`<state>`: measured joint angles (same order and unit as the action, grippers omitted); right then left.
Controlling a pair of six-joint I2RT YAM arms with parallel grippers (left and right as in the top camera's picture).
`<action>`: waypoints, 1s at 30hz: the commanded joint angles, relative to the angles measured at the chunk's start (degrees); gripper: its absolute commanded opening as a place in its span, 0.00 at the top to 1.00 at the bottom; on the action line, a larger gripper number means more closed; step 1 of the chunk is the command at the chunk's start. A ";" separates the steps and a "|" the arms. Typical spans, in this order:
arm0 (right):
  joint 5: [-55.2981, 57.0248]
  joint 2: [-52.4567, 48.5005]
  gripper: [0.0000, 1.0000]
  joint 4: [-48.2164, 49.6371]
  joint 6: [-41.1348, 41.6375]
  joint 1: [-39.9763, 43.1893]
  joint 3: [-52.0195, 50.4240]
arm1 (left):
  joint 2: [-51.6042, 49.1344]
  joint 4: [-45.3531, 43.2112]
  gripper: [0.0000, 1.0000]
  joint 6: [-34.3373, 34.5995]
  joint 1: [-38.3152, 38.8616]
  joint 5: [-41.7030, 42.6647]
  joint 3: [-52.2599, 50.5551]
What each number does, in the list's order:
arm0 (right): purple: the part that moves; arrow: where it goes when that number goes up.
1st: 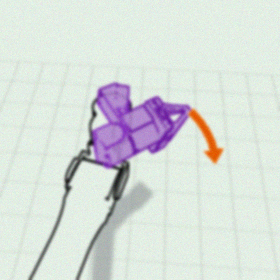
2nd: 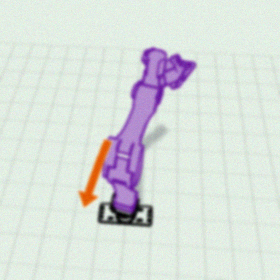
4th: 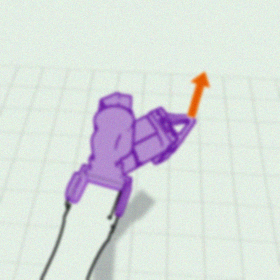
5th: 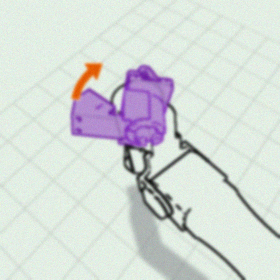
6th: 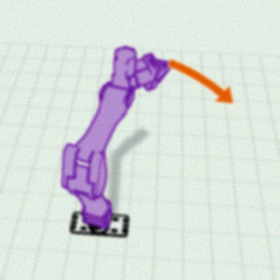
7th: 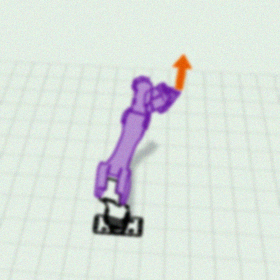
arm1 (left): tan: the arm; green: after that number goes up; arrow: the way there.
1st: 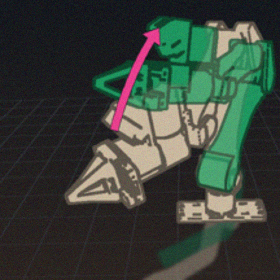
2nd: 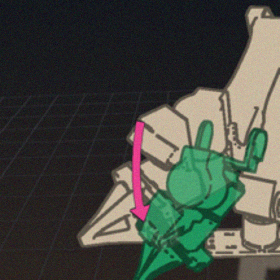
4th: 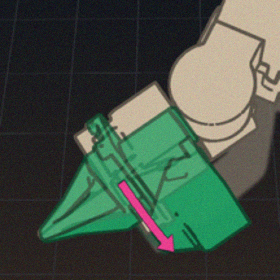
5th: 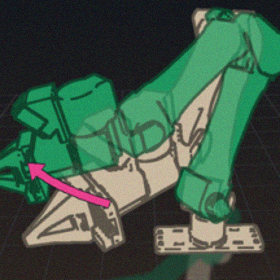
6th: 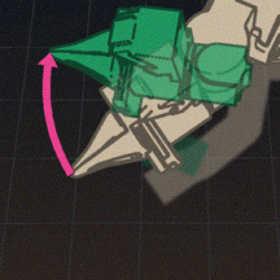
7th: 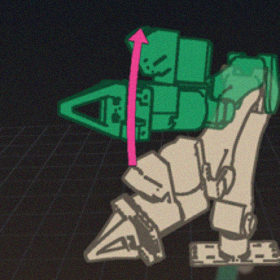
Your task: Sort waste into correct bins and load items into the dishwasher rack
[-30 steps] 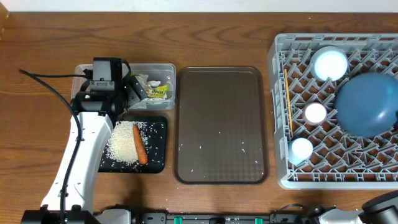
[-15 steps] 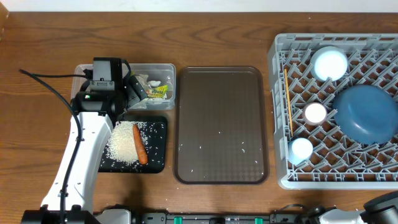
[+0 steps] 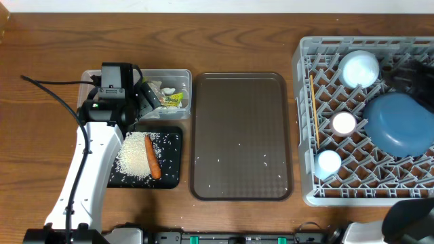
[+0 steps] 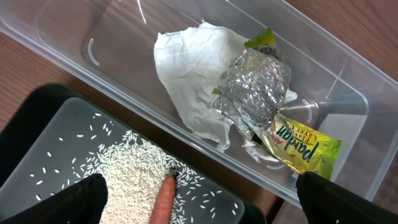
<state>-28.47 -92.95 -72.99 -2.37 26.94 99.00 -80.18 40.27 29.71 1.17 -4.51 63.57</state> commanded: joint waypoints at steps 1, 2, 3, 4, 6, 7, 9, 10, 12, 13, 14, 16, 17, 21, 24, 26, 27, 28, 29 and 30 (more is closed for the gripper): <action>14.14 0.74 0.01 -1.49 -0.92 -8.66 2.25 | 0.13 0.17 0.00 -0.57 -0.20 -0.68 0.42; 14.21 1.05 0.01 -1.75 -0.98 -11.41 2.25 | 0.13 0.17 0.00 -0.57 -0.20 -0.68 0.42; 14.86 1.29 0.01 -1.99 -1.11 -13.64 2.25 | 0.13 0.17 0.00 -0.57 -0.20 -0.68 0.42; 15.72 1.51 0.01 -2.16 -1.09 -15.82 2.25 | 0.13 0.17 0.00 -0.57 -0.20 -0.68 0.42; 18.27 1.75 0.01 -2.54 -1.11 -20.39 2.25 | 0.13 0.17 0.00 -0.57 -0.20 -0.68 0.42; 19.28 1.75 0.01 -2.69 -1.09 -22.03 2.25 | 0.13 0.17 0.00 -0.57 -0.20 -0.68 0.42; 20.15 1.73 0.01 -2.69 -1.11 -24.94 2.25 | 0.13 0.17 0.00 -0.57 -0.20 -0.68 0.42; 20.11 1.73 0.01 -2.69 -1.09 -25.86 2.25 | 0.13 0.17 0.00 -0.57 -0.20 -0.68 0.42; 20.11 1.70 0.01 -2.67 -1.09 -27.19 2.23 | 0.13 0.17 0.00 -0.57 -0.20 -0.68 0.42; 20.11 1.70 0.01 -2.67 -1.09 -27.63 2.23 | 0.13 0.17 0.00 -0.57 -0.20 -0.68 0.42; 20.11 1.70 0.01 -2.67 -1.09 -28.04 2.23 | 0.13 0.17 0.00 -0.57 -0.20 -0.68 0.42; 20.11 1.70 0.01 -2.67 -1.09 -28.59 2.23 | 0.13 0.17 0.00 -0.57 -0.20 -0.68 0.42; 20.11 1.70 0.01 -2.67 -1.09 -28.79 2.23 | 0.13 0.17 0.00 -0.57 -0.20 -0.68 0.42; 20.11 1.70 0.01 -2.67 -1.09 -28.83 2.23 | 0.13 0.17 0.00 -0.57 -0.20 -0.68 0.42; 20.11 1.70 0.01 -2.67 -1.09 -28.83 2.23 | 0.13 0.17 0.00 -0.57 -0.20 -0.68 0.42; 20.11 1.70 0.01 -2.67 -1.09 -28.83 2.23 | 0.13 0.17 0.00 -0.57 -0.20 -0.68 0.42; 20.11 1.70 0.01 -2.67 -1.09 -28.85 2.23 | 0.13 0.17 0.00 -0.57 -0.20 -0.68 0.42; 20.11 1.70 0.01 -2.67 -1.09 -28.85 2.23 | 0.13 0.17 0.00 -0.57 -0.20 -0.68 0.42; 20.11 1.70 0.01 -2.67 -1.09 -28.83 2.23 | 0.13 0.17 0.00 -0.57 -0.20 -0.68 0.42; 20.11 1.70 0.01 -2.67 -1.09 -28.83 2.23 | 0.13 0.17 0.00 -0.57 -0.20 -0.68 0.42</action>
<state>-8.93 -92.77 -75.61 -2.76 -1.10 100.27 -80.18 40.29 29.71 1.17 -4.49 63.57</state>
